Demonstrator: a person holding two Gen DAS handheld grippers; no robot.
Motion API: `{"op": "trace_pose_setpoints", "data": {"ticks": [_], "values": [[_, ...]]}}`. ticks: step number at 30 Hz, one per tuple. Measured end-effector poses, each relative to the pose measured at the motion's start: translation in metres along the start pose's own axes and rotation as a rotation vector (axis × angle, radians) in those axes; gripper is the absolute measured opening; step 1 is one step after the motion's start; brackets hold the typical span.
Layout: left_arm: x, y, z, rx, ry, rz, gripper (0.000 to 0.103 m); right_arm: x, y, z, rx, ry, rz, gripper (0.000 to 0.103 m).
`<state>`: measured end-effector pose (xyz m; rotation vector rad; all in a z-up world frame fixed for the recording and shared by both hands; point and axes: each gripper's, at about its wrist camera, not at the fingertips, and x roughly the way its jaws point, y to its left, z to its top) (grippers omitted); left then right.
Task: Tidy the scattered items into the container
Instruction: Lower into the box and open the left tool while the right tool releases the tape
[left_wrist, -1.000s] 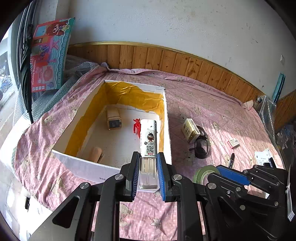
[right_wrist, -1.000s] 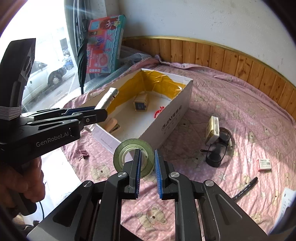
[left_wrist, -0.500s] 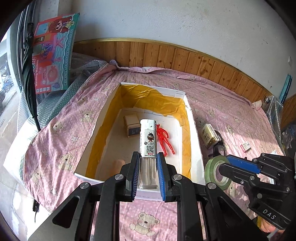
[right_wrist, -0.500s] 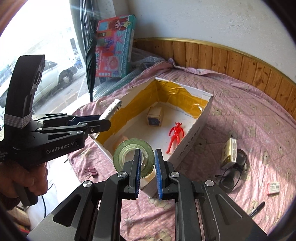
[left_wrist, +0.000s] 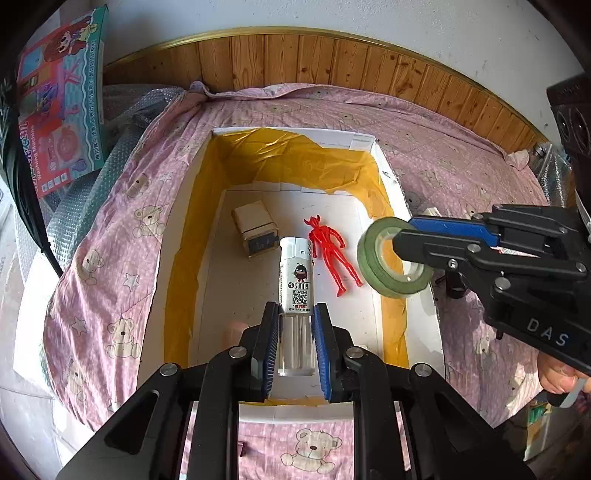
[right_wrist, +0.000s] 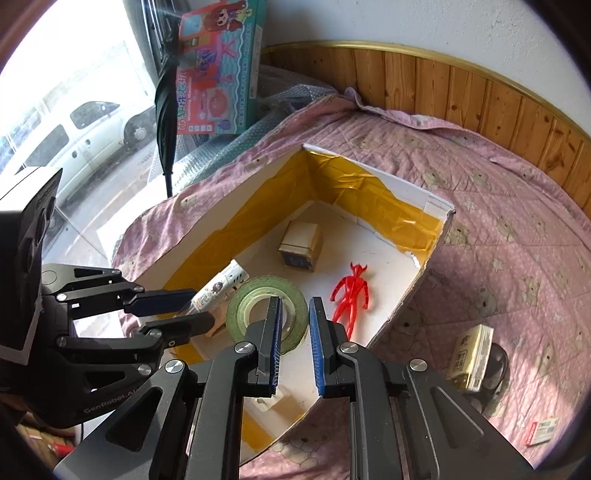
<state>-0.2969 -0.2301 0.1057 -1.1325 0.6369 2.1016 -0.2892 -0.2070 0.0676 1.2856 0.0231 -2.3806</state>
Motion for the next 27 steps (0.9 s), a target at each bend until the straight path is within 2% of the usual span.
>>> {"op": "trace_pose_setpoints", "data": {"ticks": [8, 12, 20, 27], "values": [[0.029, -0.015, 0.020, 0.028, 0.095, -0.043, 0.020, 0.045, -0.028, 0.037, -0.042, 0.108, -0.046, 0.015], [0.047, -0.014, 0.027, -0.005, 0.156, -0.076, 0.020, 0.068, -0.038, 0.052, -0.073, 0.177, -0.072, 0.015], [0.080, -0.010, 0.034, -0.060, 0.250, -0.078, 0.020, 0.109, -0.050, 0.069, -0.147, 0.284, -0.122, 0.015], [0.097, -0.005, 0.037, -0.108, 0.285, -0.054, 0.020, 0.136, -0.051, 0.078, -0.199, 0.339, -0.176, 0.015]]}}
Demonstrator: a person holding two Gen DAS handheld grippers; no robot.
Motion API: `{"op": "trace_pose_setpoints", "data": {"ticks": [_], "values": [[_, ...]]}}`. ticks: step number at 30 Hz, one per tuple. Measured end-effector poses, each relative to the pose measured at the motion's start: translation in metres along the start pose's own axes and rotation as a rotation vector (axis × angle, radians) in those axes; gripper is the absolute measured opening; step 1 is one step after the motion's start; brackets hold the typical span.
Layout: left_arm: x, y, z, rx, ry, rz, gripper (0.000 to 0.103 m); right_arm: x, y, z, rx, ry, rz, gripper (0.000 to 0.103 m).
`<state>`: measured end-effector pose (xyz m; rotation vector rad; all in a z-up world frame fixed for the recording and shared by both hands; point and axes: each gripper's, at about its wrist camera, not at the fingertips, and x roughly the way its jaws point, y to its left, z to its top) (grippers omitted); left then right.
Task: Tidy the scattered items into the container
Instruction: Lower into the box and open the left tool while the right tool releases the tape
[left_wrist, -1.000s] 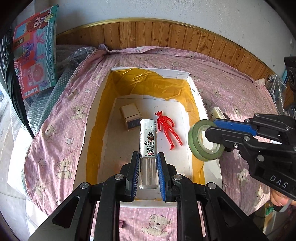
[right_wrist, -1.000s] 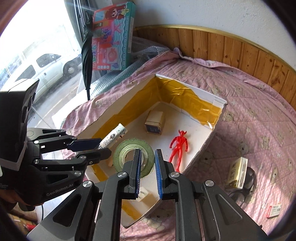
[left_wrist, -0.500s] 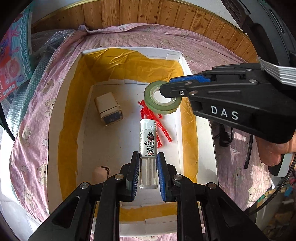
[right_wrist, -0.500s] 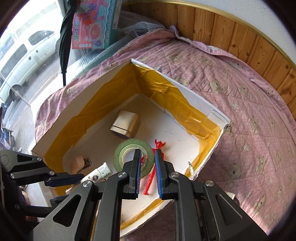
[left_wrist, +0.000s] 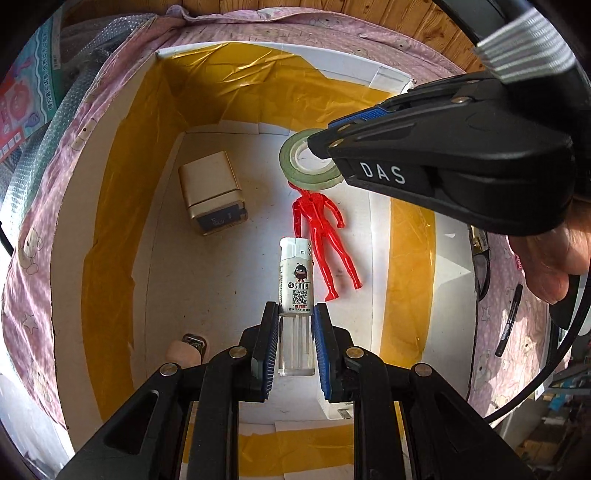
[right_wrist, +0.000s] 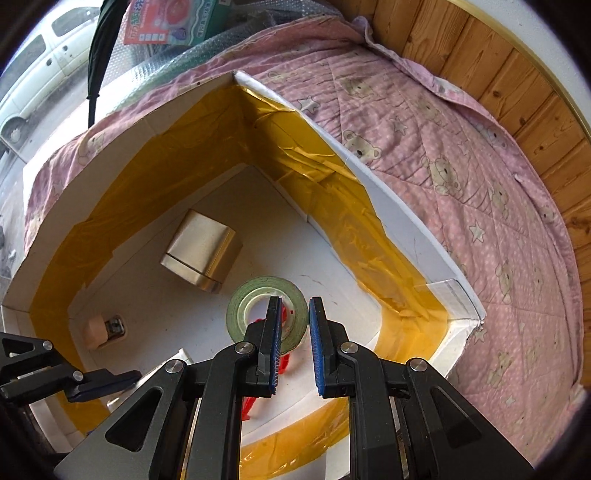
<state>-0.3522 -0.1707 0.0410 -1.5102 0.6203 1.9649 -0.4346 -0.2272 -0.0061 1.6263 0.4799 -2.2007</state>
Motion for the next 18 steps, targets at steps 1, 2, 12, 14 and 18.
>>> {"op": "trace_pose_setpoints", "data": {"ticks": [1, 2, 12, 14, 18], "values": [[0.002, 0.001, 0.001, -0.005, 0.005, -0.001, 0.020, 0.002, 0.000, 0.002, -0.002, 0.006, -0.002, 0.015], [0.004, 0.001, 0.001, -0.009, 0.010, -0.002, 0.020, 0.005, -0.001, 0.004, -0.004, 0.012, -0.003, 0.015], [0.014, 0.008, 0.004, -0.035, 0.028, 0.005, 0.020, 0.022, -0.004, 0.015, -0.004, 0.038, -0.001, 0.015], [0.014, 0.009, 0.004, -0.038, 0.029, 0.004, 0.020, 0.023, -0.005, 0.017, 0.003, 0.039, 0.000, 0.015], [0.013, 0.012, 0.005, -0.051, 0.019, 0.010, 0.020, 0.022, -0.009, 0.018, 0.032, 0.017, 0.011, 0.017]]}}
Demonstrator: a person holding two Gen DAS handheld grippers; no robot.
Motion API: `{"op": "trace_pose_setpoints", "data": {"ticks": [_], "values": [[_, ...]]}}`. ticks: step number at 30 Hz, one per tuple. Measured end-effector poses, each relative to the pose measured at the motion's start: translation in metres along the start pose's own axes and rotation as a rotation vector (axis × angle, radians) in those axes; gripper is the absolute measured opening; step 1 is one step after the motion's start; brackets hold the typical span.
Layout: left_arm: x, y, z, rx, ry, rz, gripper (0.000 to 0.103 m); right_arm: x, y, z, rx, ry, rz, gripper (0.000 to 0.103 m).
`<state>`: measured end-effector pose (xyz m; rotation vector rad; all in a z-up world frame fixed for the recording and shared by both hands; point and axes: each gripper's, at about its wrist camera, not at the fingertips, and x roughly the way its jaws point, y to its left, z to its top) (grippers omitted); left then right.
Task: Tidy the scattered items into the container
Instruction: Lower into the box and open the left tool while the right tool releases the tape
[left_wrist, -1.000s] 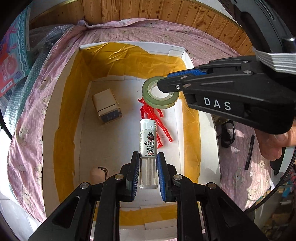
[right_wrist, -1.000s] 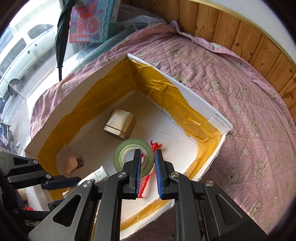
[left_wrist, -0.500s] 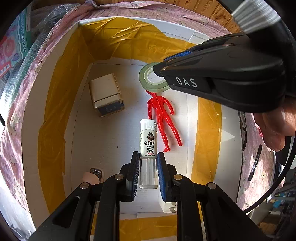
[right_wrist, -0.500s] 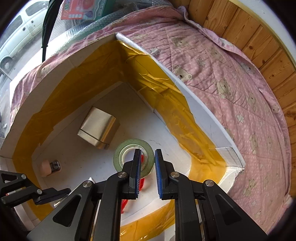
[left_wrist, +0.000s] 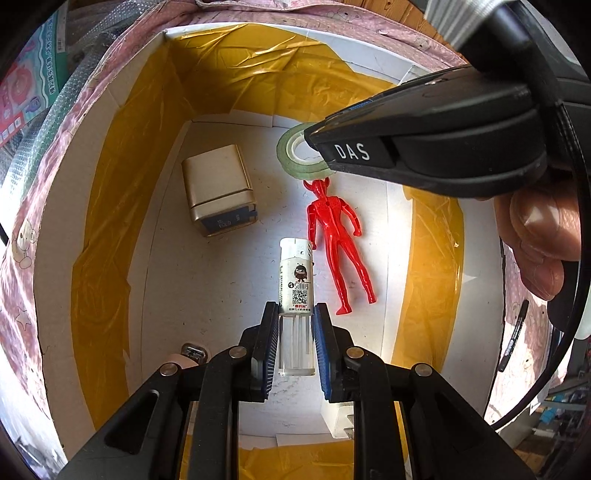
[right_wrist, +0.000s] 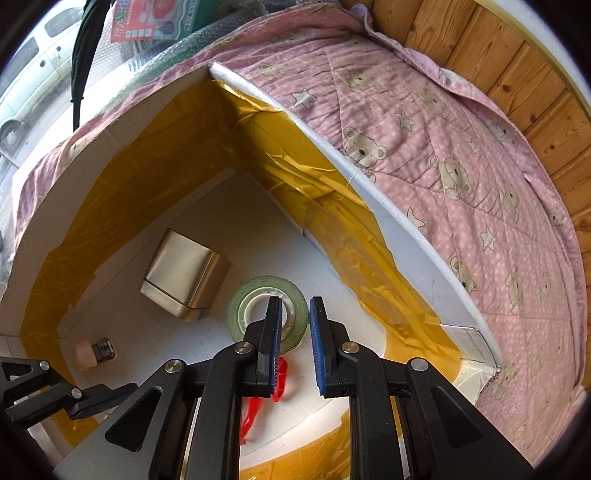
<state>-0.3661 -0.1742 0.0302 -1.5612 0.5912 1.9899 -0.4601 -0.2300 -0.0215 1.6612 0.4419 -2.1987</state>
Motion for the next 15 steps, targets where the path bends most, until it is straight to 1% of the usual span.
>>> {"op": "trace_pose_setpoints", "data": {"ticks": [5, 8, 10, 12, 15], "values": [[-0.003, 0.009, 0.000, -0.037, -0.015, 0.006, 0.028, -0.008, -0.007, -0.003, 0.071, -0.041, 0.039, 0.017], [-0.009, 0.014, -0.003, -0.051, -0.032, 0.009, 0.028, -0.021, -0.009, -0.009, 0.100, -0.073, 0.051, 0.017], [-0.015, 0.018, -0.007, -0.060, -0.043, -0.001, 0.028, -0.032, -0.014, -0.015, 0.135, -0.103, 0.075, 0.017], [-0.026, 0.020, -0.010, -0.069, -0.073, -0.004, 0.028, -0.046, -0.017, -0.023, 0.169, -0.144, 0.095, 0.017], [-0.044, 0.027, -0.022, -0.053, -0.113, -0.008, 0.028, -0.069, -0.018, -0.040, 0.217, -0.204, 0.136, 0.017]]}}
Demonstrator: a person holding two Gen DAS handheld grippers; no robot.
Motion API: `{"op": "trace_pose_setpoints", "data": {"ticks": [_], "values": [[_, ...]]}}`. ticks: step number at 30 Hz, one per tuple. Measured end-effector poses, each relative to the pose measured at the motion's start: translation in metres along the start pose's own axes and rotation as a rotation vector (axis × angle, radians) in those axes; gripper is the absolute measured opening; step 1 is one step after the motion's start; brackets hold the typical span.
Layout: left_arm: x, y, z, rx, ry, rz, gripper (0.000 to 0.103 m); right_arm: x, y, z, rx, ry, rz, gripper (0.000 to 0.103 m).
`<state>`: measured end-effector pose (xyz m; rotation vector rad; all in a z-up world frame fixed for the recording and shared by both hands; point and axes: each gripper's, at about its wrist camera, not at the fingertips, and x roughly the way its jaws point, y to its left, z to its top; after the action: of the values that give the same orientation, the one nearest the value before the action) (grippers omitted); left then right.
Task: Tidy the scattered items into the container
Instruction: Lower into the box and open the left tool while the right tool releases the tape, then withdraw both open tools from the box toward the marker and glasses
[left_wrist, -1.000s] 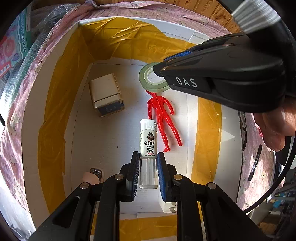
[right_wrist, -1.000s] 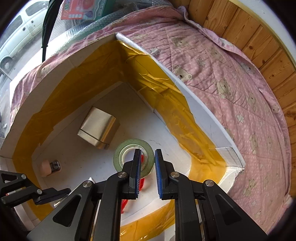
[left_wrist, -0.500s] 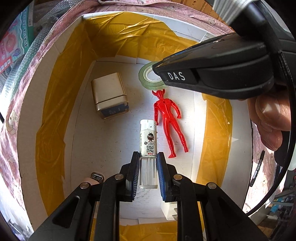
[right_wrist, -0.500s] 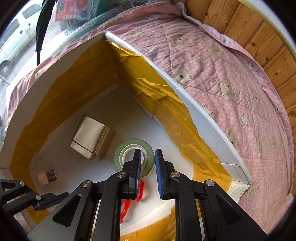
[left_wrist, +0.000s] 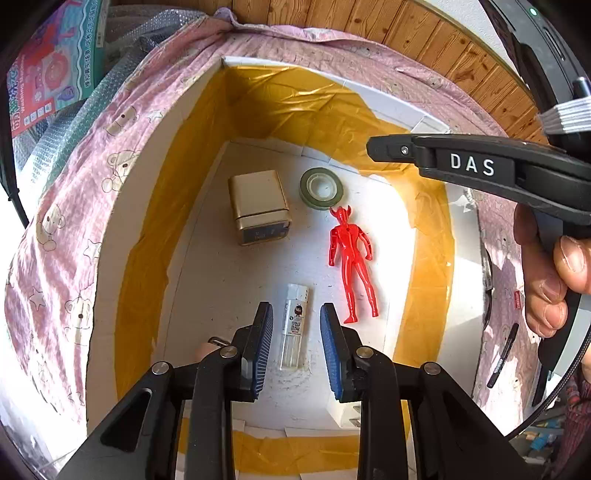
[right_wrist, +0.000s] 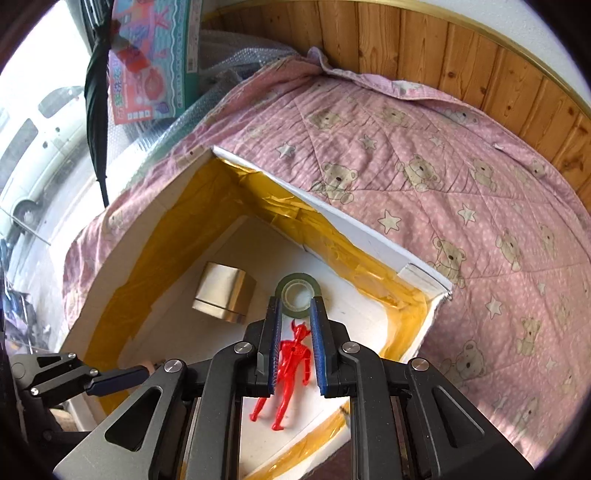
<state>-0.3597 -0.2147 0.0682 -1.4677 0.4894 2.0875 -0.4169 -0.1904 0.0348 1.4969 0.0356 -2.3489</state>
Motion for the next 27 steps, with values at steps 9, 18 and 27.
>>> {"op": "trace_pose_setpoints", "data": {"ticks": [9, 18, 27], "values": [[-0.060, -0.042, -0.034, 0.145, -0.193, 0.072, 0.028, -0.069, 0.024, -0.071, 0.081, -0.167, 0.110, 0.018], [-0.094, -0.065, -0.076, 0.187, -0.285, 0.057, 0.028, -0.116, 0.036, -0.149, 0.147, -0.263, 0.169, 0.019], [-0.117, -0.082, -0.115, 0.232, -0.390, 0.040, 0.028, -0.141, 0.035, -0.221, 0.254, -0.327, 0.199, 0.019]]}}
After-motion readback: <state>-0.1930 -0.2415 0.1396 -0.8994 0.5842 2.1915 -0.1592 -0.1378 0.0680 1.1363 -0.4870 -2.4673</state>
